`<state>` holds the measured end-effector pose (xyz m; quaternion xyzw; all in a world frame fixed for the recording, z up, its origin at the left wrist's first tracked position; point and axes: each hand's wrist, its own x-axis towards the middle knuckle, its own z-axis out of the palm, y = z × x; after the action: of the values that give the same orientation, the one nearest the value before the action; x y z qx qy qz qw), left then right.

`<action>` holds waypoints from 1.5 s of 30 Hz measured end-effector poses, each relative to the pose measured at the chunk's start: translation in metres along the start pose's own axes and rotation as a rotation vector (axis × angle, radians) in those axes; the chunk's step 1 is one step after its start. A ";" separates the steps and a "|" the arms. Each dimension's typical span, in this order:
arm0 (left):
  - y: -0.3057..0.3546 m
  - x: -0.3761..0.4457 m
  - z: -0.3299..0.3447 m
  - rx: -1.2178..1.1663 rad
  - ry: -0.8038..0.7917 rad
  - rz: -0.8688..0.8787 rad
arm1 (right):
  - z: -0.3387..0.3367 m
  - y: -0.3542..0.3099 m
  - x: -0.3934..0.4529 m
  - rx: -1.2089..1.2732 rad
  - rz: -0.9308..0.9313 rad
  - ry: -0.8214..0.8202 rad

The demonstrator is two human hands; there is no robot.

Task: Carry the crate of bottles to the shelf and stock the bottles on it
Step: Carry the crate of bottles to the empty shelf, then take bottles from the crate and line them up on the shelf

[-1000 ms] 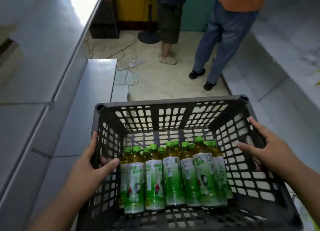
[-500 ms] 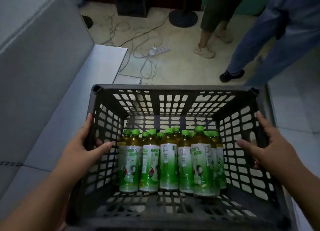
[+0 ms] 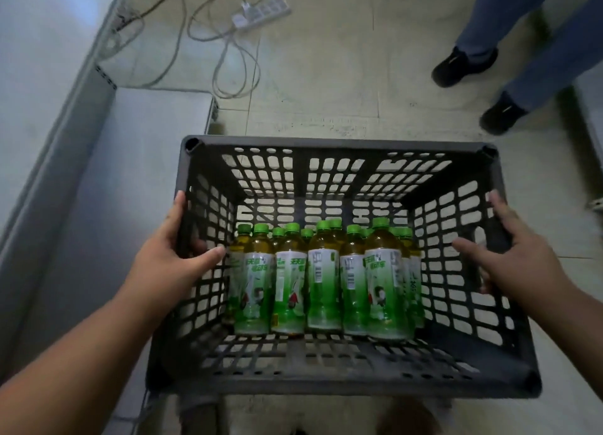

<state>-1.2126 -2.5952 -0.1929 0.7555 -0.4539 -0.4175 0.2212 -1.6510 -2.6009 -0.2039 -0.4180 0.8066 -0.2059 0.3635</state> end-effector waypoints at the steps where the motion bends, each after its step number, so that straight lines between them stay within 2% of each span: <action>1: -0.017 0.018 0.015 -0.023 0.006 -0.007 | 0.020 0.013 0.017 -0.010 -0.010 -0.001; 8: -0.114 0.095 0.072 -0.053 -0.011 -0.036 | 0.111 0.079 0.075 -0.081 -0.061 -0.005; 11: -0.131 0.102 0.077 -0.018 0.029 0.023 | 0.123 0.096 0.079 -0.019 -0.087 -0.001; 15: -0.131 0.102 0.078 0.052 0.019 0.045 | 0.122 0.091 0.077 -0.113 -0.088 0.010; 20: -0.124 0.081 0.079 0.338 -0.018 0.029 | 0.121 0.081 0.051 -0.345 -0.086 -0.036; 22: -0.123 0.066 0.076 0.564 -0.024 0.038 | 0.121 0.077 0.029 -0.394 -0.036 -0.064; 24: -0.121 0.057 0.076 0.763 -0.005 0.153 | 0.125 0.075 0.006 -0.485 -0.044 -0.022; 27: -0.120 0.061 0.078 0.862 0.029 0.327 | 0.151 0.070 -0.014 -0.595 -0.200 0.105; 29: -0.133 0.072 0.081 0.922 0.027 0.368 | 0.178 0.067 -0.008 -0.579 -0.274 0.045; 32: -0.152 0.089 0.087 1.002 0.066 0.418 | 0.219 0.061 0.020 -0.477 -0.184 -0.023; 37: -0.160 0.093 0.090 0.981 0.097 0.449 | 0.264 0.069 0.083 -0.517 0.067 -0.107; 41: -0.159 0.093 0.089 0.996 0.080 0.449 | 0.281 0.079 0.100 -0.470 0.115 -0.089; 45: -0.150 0.095 0.084 1.011 0.014 0.405 | 0.274 0.075 0.093 -0.424 0.060 -0.062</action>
<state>-1.1849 -2.6004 -0.3872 0.6678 -0.7332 -0.0913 -0.0907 -1.5177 -2.6428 -0.4684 -0.4671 0.8324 -0.0078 0.2981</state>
